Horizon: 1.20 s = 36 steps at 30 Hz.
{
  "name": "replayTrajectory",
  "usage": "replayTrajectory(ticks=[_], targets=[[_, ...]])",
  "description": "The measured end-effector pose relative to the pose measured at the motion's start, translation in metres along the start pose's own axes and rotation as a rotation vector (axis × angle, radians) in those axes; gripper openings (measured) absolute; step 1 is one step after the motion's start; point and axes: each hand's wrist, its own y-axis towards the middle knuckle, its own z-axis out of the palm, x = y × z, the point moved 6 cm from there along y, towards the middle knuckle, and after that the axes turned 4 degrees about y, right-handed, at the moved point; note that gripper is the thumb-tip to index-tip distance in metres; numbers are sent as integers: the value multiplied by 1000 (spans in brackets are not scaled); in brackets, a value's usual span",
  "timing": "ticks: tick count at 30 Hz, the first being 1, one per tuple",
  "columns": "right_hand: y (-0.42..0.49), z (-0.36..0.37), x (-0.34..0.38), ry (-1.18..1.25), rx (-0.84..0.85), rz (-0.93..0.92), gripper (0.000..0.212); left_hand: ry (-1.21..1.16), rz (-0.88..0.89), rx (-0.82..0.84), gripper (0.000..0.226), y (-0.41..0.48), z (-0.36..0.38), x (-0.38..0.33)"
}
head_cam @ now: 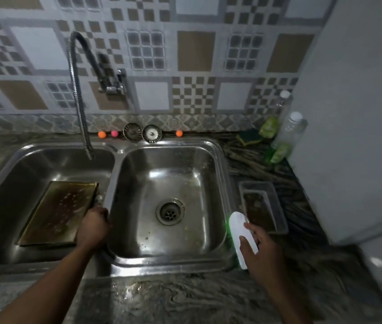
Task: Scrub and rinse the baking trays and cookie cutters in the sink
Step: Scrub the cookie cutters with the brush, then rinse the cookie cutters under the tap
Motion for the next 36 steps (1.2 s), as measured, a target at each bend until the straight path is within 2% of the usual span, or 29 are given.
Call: replayTrajectory(ticks=[7, 10, 20, 23, 26, 30, 33, 36], targets=[[-42, -5, -34, -28, -91, 68, 28, 49, 52, 16, 15, 7, 8, 8], [-48, -5, -34, -40, -165, 39, 28, 53, 87, 54, 22, 6, 5, 8], [-54, 10, -24, -275, -282, 82, 36, -49, 173, 177, 30, 3, -6, 20], [-60, 12, -19, -355, -365, 84, 41, -99, 177, 207, 36, 7, -8, 26], [-65, 27, 6, -477, -449, 67, 43, -146, 214, 244, 37, 15, -3, 30], [-61, 78, 62, -609, -496, 79, 31, -178, 265, 289, 35, 12, -15, 31], [-46, 127, 107, -572, -439, 54, 35, -226, 313, 325, 36, 8, -28, 29], [-21, 183, 145, -509, -323, -29, 37, -291, 336, 349, 20, 16, -37, 34]])
